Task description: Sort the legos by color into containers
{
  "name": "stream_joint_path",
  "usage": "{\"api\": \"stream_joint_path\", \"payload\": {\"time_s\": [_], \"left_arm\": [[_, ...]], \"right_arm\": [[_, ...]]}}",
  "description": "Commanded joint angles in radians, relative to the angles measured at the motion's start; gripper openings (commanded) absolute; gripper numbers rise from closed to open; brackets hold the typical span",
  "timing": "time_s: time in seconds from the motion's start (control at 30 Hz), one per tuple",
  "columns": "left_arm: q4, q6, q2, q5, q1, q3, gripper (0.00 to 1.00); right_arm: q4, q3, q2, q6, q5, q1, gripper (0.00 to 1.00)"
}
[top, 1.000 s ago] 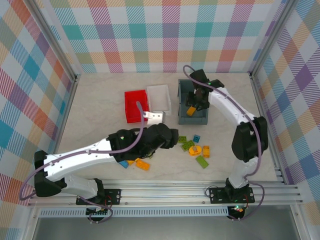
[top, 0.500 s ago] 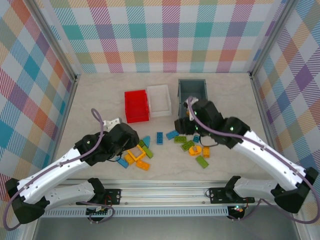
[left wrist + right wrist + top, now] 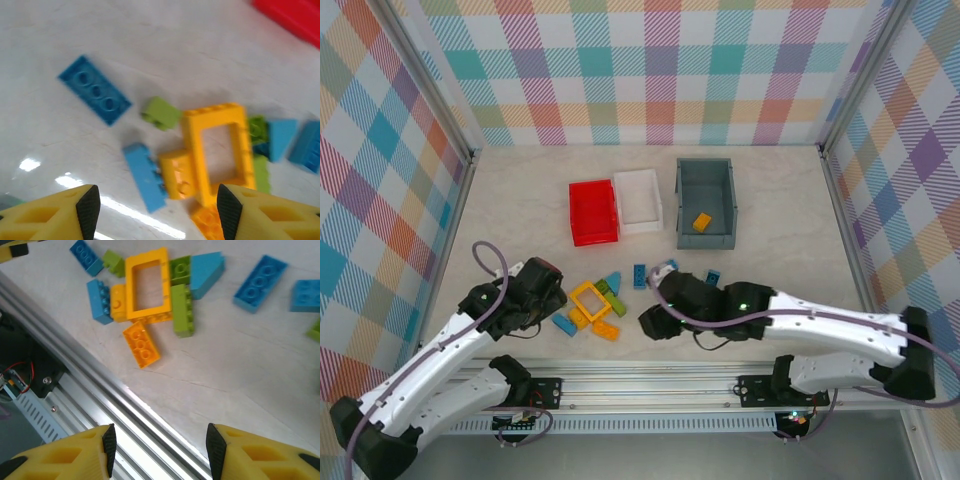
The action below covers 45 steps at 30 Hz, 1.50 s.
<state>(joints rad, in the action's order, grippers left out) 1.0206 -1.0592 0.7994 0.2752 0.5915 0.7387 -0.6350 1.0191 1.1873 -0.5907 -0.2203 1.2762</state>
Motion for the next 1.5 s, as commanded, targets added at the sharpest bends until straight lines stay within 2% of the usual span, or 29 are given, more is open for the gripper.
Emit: {"api": "stream_joint_path", "payload": {"time_s": [0.0, 0.1, 0.2, 0.3, 0.37, 0.47, 0.6, 0.73, 0.9, 1.17, 1.3, 1.47], "left_arm": [[-0.016, -0.040, -0.041, -0.073, -0.141, -0.071, 0.64], [-0.133, -0.079, 0.003, -0.166, -0.274, -0.126, 0.64], [-0.223, -0.130, 0.091, -0.197, -0.353, -0.161, 0.66], [-0.288, -0.155, 0.162, -0.195, -0.405, -0.174, 0.72], [-0.324, -0.153, 0.201, -0.190, -0.427, -0.172, 0.74], [-0.365, -0.151, 0.264, -0.194, -0.452, -0.168, 0.73], [-0.412, -0.147, 0.340, -0.199, -0.477, -0.176, 0.67], [-0.445, -0.140, 0.394, -0.201, -0.487, -0.177, 0.60], [-0.466, -0.122, 0.434, -0.194, -0.489, -0.171, 0.47], [-0.421, -0.051, 0.364, -0.166, -0.487, -0.118, 0.34], [-0.390, 0.113, 0.378, -0.183, -0.445, 0.073, 0.31], [-0.303, 0.317, 0.567, -0.139, -0.315, 0.403, 0.31]], "right_arm": [[0.087, 0.071, 0.068, 0.008, -0.001, 0.037, 0.53], [0.162, 0.074, 0.113, 0.044, 0.071, 0.040, 0.57], [0.248, 0.064, 0.130, 0.083, 0.141, 0.041, 0.64], [0.298, 0.069, 0.131, 0.104, 0.160, 0.041, 0.72], [0.300, 0.080, 0.132, 0.108, 0.150, 0.041, 0.73], [0.294, 0.090, 0.141, 0.107, 0.142, 0.040, 0.73], [0.296, 0.079, 0.143, 0.093, 0.141, 0.040, 0.73], [0.294, 0.067, 0.132, 0.079, 0.125, 0.041, 0.72], [0.290, 0.065, 0.129, 0.079, 0.119, 0.040, 0.72], [0.264, 0.086, 0.107, 0.067, 0.032, 0.038, 0.70], [0.267, 0.084, 0.063, 0.003, -0.055, -0.014, 0.70], [0.292, 0.095, 0.062, -0.061, -0.026, -0.163, 0.68]]}}
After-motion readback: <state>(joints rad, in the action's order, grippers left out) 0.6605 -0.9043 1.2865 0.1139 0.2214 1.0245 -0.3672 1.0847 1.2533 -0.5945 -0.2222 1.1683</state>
